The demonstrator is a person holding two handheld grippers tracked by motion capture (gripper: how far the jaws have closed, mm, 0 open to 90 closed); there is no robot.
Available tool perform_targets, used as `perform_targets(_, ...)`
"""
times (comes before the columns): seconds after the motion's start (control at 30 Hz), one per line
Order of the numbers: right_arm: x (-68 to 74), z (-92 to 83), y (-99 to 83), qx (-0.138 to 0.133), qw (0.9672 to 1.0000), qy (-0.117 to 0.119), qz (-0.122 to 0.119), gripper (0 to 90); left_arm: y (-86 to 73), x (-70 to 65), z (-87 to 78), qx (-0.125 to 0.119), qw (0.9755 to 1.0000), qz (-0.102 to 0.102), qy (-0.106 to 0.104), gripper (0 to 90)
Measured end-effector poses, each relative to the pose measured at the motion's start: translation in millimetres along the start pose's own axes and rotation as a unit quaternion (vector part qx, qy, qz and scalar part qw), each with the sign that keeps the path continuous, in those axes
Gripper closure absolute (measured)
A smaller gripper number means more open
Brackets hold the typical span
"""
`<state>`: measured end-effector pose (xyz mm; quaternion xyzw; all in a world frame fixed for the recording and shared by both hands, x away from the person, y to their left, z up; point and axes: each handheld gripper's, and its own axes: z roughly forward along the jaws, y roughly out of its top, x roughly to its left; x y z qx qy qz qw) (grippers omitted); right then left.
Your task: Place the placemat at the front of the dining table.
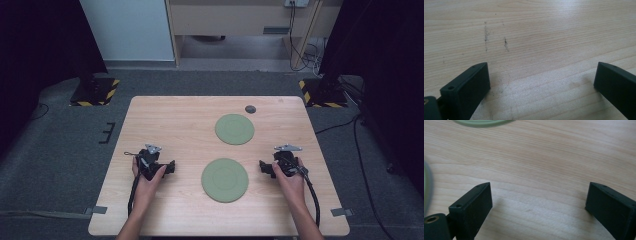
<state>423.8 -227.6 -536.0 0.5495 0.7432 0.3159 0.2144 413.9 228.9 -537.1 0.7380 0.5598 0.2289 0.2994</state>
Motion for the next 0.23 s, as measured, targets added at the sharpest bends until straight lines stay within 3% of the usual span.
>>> perform_targets(0.17, 0.8, 1.9, -2.5, -0.009, 0.9998, -0.01, -0.011, 5.4, 0.0, 0.0, 0.0, 0.0, 1.0, 0.0, 0.0, 0.0)
perform_targets(0.23, 0.9, 2.5, -2.5, -0.005, 0.9998, -0.017, -0.004, 2.1, 0.0, 0.0, 0.0, 0.0, 1.0, 0.0, 0.0, 0.0)
